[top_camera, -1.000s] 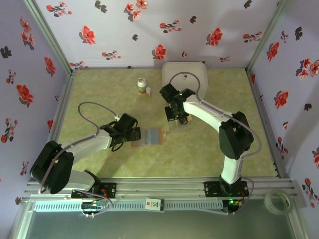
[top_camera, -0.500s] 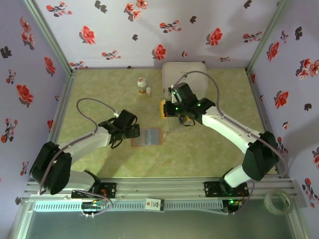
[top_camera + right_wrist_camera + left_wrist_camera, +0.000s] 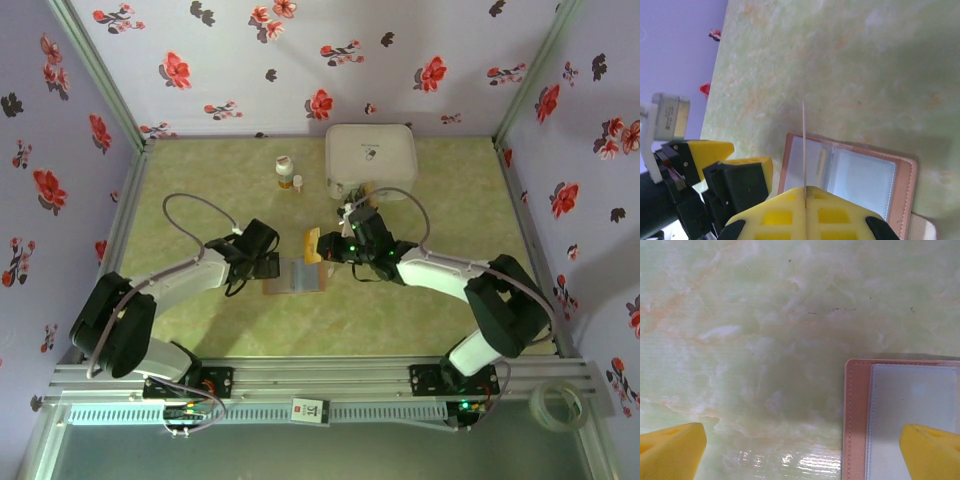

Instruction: Put the credit cards into the card holder

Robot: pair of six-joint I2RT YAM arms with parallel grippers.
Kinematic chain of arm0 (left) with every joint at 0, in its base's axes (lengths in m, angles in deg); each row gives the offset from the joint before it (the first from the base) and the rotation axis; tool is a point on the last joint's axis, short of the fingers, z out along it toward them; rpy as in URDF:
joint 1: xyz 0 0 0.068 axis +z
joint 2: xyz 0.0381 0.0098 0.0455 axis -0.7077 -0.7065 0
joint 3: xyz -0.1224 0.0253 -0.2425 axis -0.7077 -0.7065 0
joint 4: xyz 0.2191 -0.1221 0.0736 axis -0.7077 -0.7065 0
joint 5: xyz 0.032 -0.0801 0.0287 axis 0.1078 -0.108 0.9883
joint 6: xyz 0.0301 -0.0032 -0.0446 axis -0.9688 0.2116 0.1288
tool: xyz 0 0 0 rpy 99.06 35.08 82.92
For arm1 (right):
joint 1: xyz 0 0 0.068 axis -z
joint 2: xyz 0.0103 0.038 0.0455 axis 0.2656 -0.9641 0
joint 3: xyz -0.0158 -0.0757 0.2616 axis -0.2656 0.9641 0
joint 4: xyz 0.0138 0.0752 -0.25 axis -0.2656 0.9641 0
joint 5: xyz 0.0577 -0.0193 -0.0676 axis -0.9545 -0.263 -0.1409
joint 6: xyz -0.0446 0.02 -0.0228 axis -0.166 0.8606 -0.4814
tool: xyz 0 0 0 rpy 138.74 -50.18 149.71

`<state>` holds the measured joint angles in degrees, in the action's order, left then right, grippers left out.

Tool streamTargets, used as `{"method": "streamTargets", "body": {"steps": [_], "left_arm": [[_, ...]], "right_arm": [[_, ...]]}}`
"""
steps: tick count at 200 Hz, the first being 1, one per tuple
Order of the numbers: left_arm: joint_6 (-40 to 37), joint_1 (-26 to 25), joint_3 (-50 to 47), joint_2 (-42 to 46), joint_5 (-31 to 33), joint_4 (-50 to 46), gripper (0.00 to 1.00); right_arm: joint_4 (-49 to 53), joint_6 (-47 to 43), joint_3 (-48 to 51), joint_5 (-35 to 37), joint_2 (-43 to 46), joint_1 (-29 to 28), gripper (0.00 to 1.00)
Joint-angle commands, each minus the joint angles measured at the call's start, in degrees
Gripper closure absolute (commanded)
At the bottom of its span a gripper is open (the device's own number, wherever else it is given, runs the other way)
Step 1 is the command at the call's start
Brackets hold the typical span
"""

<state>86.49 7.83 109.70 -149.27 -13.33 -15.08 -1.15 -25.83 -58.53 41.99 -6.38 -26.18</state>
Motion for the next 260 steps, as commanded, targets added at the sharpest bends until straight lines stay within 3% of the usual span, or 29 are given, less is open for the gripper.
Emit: {"method": "streamTargets", "body": {"steps": [1, 93, 260], "left_arm": [[-0.65, 0.39, -0.66, -1.27, 1.58, 0.38, 0.0], [0.96, -0.67, -4.46, -1.77, 1.15, 3.46, 0.0], [5.38, -1.91, -7.51, -1.04, 2.63, 3.33, 0.0]], "right_arm": [[-9.65, 1.66, 2.48, 1.61, -0.63, -2.11, 1.0], [-22.14, 5.85, 7.28, 2.69, -7.63, -5.0, 1.0], [-30.73, 8.87, 8.75, 2.92, -14.5, -5.46, 1.0]]}}
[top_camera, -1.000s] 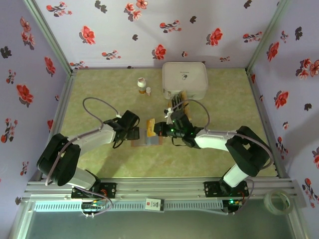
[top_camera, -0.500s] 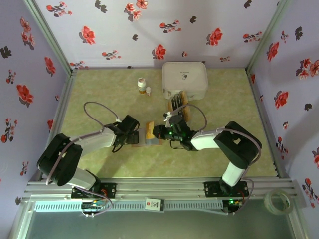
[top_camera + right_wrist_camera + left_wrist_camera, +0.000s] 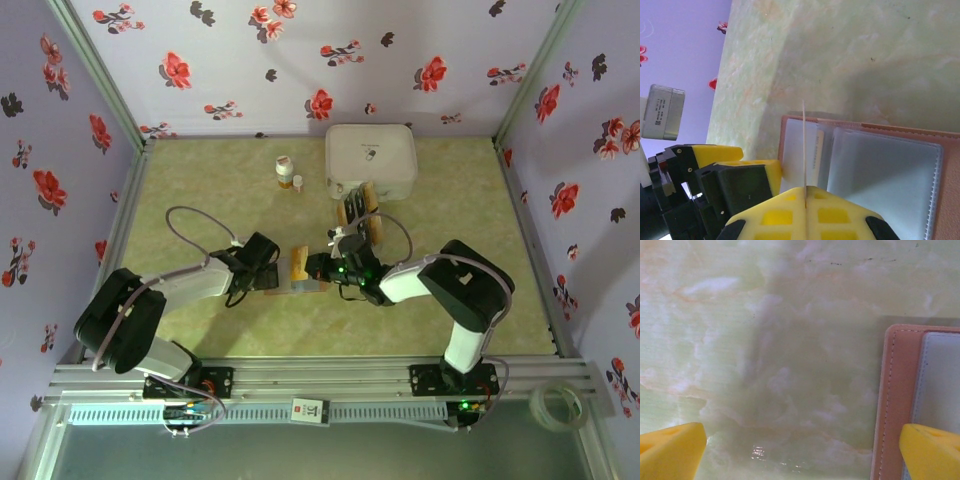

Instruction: Put the credit cards into the card holder

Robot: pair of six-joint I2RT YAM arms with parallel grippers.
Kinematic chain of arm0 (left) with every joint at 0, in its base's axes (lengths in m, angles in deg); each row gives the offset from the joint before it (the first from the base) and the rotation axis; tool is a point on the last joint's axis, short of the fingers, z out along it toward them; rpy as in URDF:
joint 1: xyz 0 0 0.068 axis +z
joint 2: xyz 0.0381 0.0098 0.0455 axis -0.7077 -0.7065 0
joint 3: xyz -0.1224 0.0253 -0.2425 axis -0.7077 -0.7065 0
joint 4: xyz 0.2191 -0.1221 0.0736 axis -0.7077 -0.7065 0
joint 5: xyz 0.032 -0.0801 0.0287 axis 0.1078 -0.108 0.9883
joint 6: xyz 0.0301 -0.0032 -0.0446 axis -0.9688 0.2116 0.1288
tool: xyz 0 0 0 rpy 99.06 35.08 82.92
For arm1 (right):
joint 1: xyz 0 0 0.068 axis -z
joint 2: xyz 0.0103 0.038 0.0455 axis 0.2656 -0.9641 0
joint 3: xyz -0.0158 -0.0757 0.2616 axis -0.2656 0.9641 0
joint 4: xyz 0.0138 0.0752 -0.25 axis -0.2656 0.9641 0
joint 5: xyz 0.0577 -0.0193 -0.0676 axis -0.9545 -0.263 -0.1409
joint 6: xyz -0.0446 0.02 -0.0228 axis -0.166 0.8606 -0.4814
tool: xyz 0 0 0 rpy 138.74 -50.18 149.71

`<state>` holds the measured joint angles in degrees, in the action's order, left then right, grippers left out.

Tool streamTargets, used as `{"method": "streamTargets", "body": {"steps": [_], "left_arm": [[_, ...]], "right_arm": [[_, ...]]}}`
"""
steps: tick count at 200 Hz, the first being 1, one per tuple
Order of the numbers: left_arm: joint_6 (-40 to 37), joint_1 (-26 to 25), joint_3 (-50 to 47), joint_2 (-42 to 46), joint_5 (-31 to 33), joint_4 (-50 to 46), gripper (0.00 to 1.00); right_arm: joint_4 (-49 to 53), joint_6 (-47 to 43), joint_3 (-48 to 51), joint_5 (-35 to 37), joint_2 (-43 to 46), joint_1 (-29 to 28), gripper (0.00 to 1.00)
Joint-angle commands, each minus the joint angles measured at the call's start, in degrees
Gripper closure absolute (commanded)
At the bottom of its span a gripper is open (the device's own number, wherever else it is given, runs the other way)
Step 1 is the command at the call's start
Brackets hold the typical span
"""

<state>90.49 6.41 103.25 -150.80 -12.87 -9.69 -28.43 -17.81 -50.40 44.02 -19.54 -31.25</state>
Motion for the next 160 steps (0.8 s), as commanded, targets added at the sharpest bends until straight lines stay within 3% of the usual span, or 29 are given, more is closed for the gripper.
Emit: {"method": "streamTargets", "body": {"steps": [1, 160], "left_arm": [[1.37, -0.48, -1.07, 0.5, 2.16, -2.06, 0.0], [1.59, -0.48, -1.8, 0.69, 2.52, -1.7, 0.0]], "right_arm": [[-3.57, 0.86, 0.63, 0.84, -1.38, -0.47, 1.0], [-9.9, 4.56, 1.24, -0.52, -6.29, -0.81, 1.0]]}}
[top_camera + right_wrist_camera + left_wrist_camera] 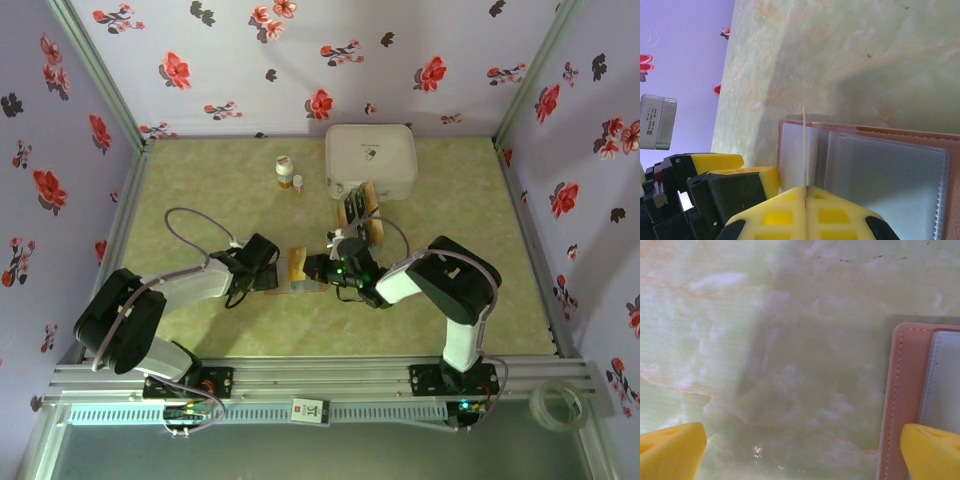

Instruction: Put the credit cards into the card holder

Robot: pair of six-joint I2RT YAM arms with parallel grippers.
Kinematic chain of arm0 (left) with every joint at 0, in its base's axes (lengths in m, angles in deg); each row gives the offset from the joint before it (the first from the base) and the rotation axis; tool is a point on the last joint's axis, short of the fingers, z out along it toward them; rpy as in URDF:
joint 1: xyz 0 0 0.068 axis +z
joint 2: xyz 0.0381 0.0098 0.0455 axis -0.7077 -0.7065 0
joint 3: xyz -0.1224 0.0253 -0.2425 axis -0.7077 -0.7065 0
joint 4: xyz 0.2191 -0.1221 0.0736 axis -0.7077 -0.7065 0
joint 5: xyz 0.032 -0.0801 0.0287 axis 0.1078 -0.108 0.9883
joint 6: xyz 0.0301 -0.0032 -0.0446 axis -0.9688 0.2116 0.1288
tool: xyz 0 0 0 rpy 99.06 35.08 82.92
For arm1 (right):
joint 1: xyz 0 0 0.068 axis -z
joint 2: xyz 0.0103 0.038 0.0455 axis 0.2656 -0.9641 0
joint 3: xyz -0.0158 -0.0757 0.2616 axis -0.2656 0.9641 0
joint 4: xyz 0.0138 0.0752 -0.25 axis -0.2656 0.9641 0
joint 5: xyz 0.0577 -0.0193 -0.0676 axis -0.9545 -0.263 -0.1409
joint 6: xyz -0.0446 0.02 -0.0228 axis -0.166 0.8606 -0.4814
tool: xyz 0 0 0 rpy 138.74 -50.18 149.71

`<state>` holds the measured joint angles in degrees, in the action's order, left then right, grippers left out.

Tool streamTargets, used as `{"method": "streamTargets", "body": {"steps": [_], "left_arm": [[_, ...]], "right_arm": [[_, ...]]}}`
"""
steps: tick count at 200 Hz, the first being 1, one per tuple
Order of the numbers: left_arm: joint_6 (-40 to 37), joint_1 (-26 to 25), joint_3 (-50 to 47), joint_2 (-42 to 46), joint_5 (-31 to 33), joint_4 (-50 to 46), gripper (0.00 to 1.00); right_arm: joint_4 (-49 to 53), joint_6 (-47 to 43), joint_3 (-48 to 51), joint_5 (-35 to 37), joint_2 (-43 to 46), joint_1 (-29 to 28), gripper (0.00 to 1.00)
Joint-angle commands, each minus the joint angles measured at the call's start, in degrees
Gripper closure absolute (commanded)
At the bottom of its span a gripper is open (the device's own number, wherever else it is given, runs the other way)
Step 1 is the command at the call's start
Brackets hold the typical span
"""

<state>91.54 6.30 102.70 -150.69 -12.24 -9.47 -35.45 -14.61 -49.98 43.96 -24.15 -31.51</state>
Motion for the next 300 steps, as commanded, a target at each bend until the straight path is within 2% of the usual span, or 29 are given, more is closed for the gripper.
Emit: {"method": "streamTargets", "body": {"steps": [1, 300], "left_arm": [[0.56, -0.37, -1.29, 0.58, 1.88, -1.88, 0.0], [0.37, -0.37, -1.18, 1.02, 1.9, -2.11, 0.0]], "right_arm": [[-2.98, 1.38, 0.84, -0.45, -1.71, -0.5, 1.0], [-10.1, 4.81, 5.25, -0.6, -4.75, -1.41, 1.0]]}}
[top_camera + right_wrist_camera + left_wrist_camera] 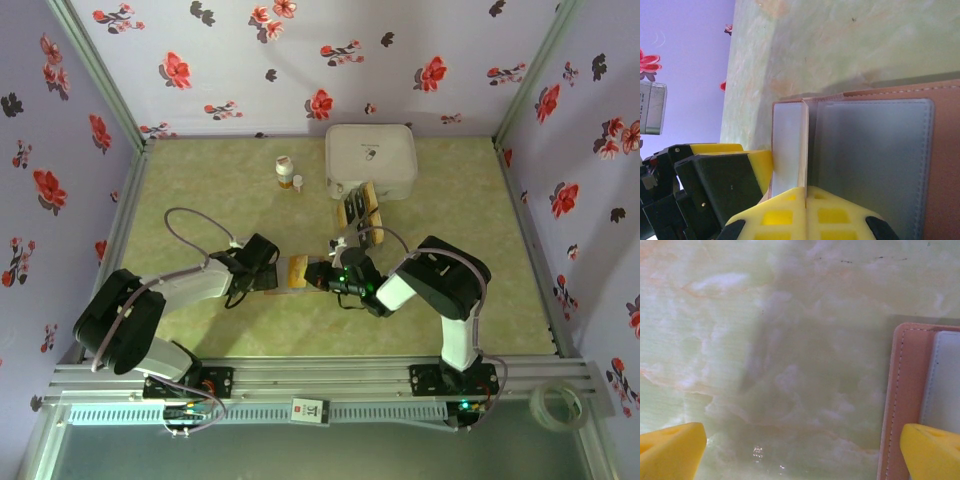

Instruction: Put the credit cards into the card holder

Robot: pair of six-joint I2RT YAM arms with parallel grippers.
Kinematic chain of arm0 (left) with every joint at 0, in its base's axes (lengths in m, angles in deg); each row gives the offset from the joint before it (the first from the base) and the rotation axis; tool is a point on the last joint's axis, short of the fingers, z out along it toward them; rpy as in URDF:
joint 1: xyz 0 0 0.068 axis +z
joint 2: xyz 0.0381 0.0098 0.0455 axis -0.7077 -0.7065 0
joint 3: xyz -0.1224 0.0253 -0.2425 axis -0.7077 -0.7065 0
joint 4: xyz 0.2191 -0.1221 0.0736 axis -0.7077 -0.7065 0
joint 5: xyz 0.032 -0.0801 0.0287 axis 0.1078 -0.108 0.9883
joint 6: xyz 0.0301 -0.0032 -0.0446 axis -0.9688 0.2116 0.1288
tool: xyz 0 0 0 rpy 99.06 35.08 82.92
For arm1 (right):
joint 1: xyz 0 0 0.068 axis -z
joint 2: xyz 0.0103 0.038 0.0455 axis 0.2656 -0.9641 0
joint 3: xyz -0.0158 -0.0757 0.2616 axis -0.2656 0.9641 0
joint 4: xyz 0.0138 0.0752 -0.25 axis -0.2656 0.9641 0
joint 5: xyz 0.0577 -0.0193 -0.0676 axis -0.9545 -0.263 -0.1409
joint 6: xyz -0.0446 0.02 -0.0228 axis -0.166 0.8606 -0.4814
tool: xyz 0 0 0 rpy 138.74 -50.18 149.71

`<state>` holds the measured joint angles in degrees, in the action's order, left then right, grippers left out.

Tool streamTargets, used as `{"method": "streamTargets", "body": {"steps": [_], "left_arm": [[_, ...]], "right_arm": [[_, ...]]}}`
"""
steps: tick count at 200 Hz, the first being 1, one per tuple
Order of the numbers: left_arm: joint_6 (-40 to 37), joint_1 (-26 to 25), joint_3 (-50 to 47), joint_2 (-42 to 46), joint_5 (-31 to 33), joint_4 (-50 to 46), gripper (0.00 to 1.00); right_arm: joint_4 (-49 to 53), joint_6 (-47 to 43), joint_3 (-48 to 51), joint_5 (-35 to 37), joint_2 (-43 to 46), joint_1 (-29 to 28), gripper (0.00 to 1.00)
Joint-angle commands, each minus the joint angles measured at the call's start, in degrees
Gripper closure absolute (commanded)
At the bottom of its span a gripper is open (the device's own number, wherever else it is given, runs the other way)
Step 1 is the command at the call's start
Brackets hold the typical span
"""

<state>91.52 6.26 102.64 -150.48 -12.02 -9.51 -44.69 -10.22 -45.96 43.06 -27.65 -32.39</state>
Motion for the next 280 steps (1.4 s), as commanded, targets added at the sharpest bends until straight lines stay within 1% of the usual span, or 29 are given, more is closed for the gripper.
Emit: {"method": "streamTargets", "body": {"steps": [1, 8, 25, 47, 101, 119, 151, 203, 235, 254, 280], "left_arm": [[0.37, -0.37, -1.14, 0.8, 1.67, -2.06, 0.0], [0.4, -0.33, -1.12, 0.89, 1.66, -1.97, 0.0], [0.44, -0.33, -1.16, 0.82, 1.66, -1.97, 0.0], [0.52, -0.33, -1.25, 0.8, 1.66, -1.97, 0.0], [0.6, -0.41, -1.28, 0.88, 1.73, -1.84, 0.0], [0.58, -0.42, -1.3, 0.89, 1.66, -1.81, 0.0], [0.57, -0.41, -1.32, 0.89, 1.73, -1.8, 0.0], [0.6, -0.5, -1.52, 0.98, 1.7, -1.72, 0.0], [0.57, -0.53, -1.65, 1.01, 1.7, -1.63, 0.0], [0.53, -0.5, -1.67, 0.97, 1.69, -1.62, 0.01], [0.58, -0.5, -1.62, 0.97, 1.66, -1.54, 0.0]], "right_arm": [[-0.87, 0.42, 1.27, 0.33, -1.24, -0.5, 1.0], [-1.0, 0.51, 1.31, 0.27, -1.4, -0.46, 1.0], [-0.97, 0.59, 1.4, 0.27, -1.48, -0.51, 0.95], [-1.05, 0.77, 1.33, 0.29, -1.8, -0.55, 0.87], [-0.89, 0.79, 1.34, 0.27, -2.08, -0.5, 0.82], [-0.54, 0.68, 1.38, 0.43, -2.1, -0.52, 0.78], [0.07, 0.42, 1.71, 0.94, -1.87, -0.53, 0.74], [3.77, -0.97, 1.72, 2.22, -0.84, -0.51, 0.73], [6.46, -1.94, 1.14, 2.74, -0.7, -0.52, 0.75], [7.83, -2.37, 0.82, 3.07, -0.57, -0.51, 0.78], [8.77, -2.71, 0.53, 3.2, -0.58, -0.51, 0.85]]}}
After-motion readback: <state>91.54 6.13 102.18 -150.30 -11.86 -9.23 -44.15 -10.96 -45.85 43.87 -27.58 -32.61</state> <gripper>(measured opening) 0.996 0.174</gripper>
